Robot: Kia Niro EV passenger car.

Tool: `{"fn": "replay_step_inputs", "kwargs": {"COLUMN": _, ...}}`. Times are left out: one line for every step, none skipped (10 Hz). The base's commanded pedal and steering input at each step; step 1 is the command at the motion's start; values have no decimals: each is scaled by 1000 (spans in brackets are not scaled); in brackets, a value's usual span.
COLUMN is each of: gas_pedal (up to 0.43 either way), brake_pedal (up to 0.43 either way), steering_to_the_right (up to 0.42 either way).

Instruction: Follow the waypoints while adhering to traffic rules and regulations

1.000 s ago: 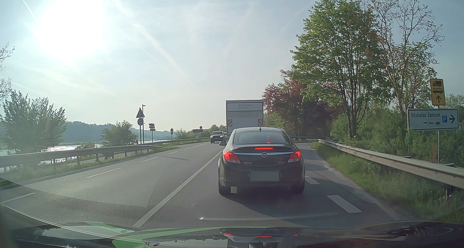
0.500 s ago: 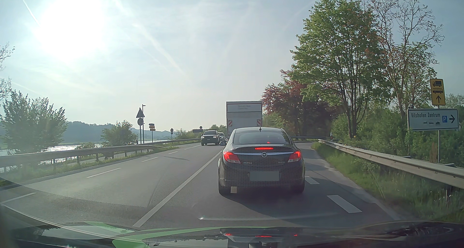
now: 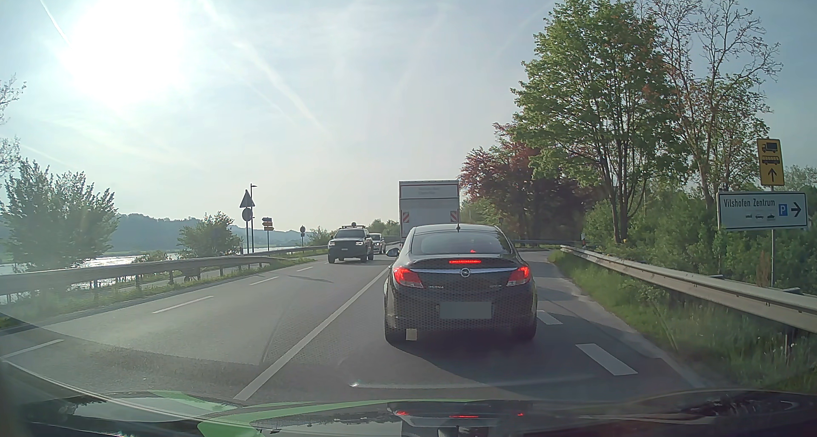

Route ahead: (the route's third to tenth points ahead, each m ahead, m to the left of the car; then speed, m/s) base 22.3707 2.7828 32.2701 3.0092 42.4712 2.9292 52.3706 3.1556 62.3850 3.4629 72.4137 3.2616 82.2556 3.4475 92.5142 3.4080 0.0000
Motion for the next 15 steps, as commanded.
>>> {"fn": "replay_step_inputs", "kwargs": {"gas_pedal": 0, "brake_pedal": 274, "steering_to_the_right": 4}}
{"fn": "replay_step_inputs", "kwargs": {"gas_pedal": 0, "brake_pedal": 274, "steering_to_the_right": 4}}
{"fn": "replay_step_inputs", "kwargs": {"gas_pedal": 0, "brake_pedal": 280, "steering_to_the_right": 4}}
{"fn": "replay_step_inputs", "kwargs": {"gas_pedal": 0, "brake_pedal": 274, "steering_to_the_right": 4}}
{"fn": "replay_step_inputs", "kwargs": {"gas_pedal": 0, "brake_pedal": 274, "steering_to_the_right": 4}}
{"fn": "replay_step_inputs", "kwargs": {"gas_pedal": 0, "brake_pedal": 274, "steering_to_the_right": 4}}
{"fn": "replay_step_inputs", "kwargs": {"gas_pedal": 0, "brake_pedal": 274, "steering_to_the_right": 4}}
{"fn": "replay_step_inputs", "kwargs": {"gas_pedal": 0, "brake_pedal": 280, "steering_to_the_right": 4}}
{"fn": "replay_step_inputs", "kwargs": {"gas_pedal": 0, "brake_pedal": 280, "steering_to_the_right": 4}}
{"fn": "replay_step_inputs", "kwargs": {"gas_pedal": 0, "brake_pedal": 280, "steering_to_the_right": 4}}
{"fn": "replay_step_inputs", "kwargs": {"gas_pedal": 0, "brake_pedal": 280, "steering_to_the_right": 4}}
{"fn": "replay_step_inputs", "kwargs": {"gas_pedal": 0, "brake_pedal": 274, "steering_to_the_right": 4}}
{"fn": "replay_step_inputs", "kwargs": {"gas_pedal": 0, "brake_pedal": 274, "steering_to_the_right": 4}}
{"fn": "replay_step_inputs", "kwargs": {"gas_pedal": 0, "brake_pedal": 280, "steering_to_the_right": 4}}
{"fn": "replay_step_inputs", "kwargs": {"gas_pedal": 0, "brake_pedal": 280, "steering_to_the_right": 4}}
